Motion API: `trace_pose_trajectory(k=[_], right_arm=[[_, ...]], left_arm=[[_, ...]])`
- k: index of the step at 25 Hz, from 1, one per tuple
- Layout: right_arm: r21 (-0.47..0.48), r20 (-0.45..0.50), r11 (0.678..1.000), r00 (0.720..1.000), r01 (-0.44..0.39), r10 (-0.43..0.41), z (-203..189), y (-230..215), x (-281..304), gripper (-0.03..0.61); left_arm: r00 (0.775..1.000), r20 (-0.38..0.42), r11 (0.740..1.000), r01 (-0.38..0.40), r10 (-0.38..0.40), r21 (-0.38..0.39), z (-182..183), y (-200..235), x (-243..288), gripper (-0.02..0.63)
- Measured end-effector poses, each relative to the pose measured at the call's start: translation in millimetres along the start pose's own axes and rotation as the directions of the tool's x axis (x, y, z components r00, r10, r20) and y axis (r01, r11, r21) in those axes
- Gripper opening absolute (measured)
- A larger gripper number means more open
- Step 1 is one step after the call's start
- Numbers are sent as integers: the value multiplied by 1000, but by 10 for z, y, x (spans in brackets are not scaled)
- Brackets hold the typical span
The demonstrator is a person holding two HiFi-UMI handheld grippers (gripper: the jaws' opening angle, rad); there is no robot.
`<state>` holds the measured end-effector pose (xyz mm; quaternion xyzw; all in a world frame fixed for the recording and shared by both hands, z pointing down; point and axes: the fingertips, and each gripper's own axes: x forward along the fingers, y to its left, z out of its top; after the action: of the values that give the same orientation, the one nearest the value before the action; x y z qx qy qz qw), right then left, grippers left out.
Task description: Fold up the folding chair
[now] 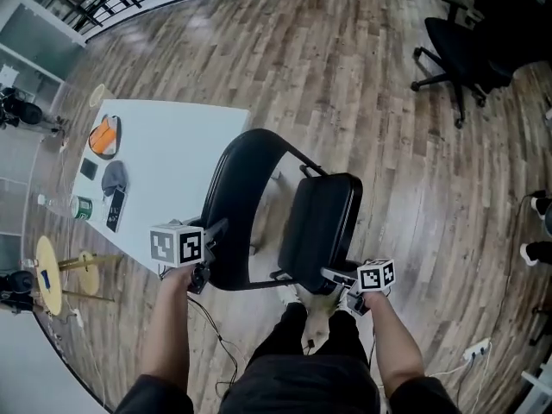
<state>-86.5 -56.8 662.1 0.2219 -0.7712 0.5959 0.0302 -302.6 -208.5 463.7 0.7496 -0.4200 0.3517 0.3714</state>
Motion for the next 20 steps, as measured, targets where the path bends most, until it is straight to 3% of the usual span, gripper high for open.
trace_pose_trajectory(k=[7,14,20], right_arm=[[-118,-62,990,996,-75,68,207,850,1088,276],[-261,-168,960,984,-103,59,318,1209,1892,276],[-193,-109,975,990,-114,94,419,1336,2387,276]], left_arm=[[1000,6,1000,10,-10,-6,80,482,-338,102],[998,15,998,53,-53,-29,172,762,-506,92],[998,15,997,62,-62,-39,194,999,-576,89]])
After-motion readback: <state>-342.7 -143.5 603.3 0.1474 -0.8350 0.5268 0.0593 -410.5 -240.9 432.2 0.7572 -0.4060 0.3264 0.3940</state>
